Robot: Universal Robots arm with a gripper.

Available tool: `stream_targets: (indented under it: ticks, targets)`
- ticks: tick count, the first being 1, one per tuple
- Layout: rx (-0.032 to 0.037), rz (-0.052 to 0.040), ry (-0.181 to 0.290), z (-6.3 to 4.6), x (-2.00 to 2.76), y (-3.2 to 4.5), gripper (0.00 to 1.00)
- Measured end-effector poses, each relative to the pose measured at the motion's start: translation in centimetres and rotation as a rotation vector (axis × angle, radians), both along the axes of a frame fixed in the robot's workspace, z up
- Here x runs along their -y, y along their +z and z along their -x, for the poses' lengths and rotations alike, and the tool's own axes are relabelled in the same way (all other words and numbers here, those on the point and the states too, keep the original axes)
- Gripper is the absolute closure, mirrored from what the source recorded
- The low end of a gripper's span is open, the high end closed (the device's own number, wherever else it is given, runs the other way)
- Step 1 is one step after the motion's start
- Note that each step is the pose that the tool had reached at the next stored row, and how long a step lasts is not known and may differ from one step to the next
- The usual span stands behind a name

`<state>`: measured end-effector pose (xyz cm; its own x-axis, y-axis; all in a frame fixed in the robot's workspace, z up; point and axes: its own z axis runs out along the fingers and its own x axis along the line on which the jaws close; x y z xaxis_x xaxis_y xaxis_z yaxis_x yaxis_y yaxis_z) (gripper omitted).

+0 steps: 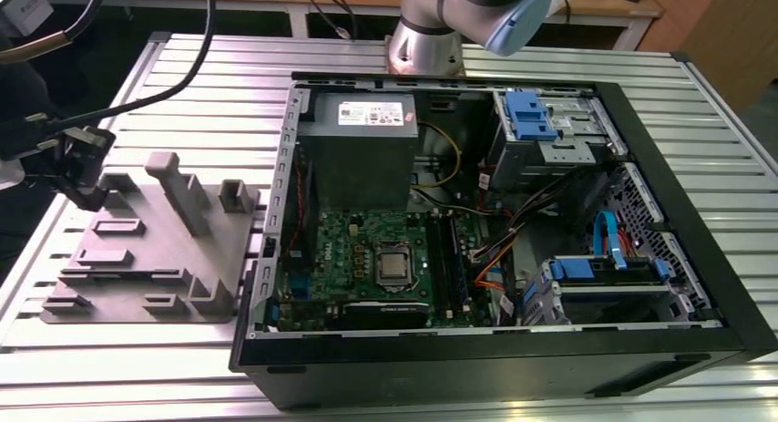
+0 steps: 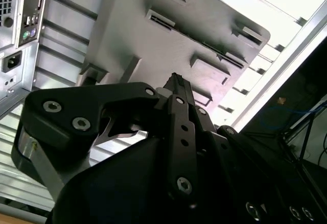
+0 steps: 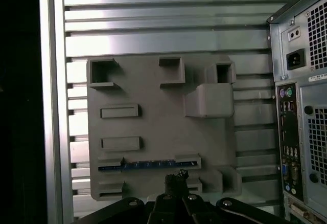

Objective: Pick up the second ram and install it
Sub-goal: 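Reach for the second ram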

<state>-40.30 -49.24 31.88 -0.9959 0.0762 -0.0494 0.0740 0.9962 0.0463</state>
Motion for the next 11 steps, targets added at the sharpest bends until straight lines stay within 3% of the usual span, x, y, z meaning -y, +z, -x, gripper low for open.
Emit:
stream_targets:
  ticks: [11]
  targets:
    - [-0.0001, 0.0000, 0.000, 1.1, 0.28, -1.46, 0.93]
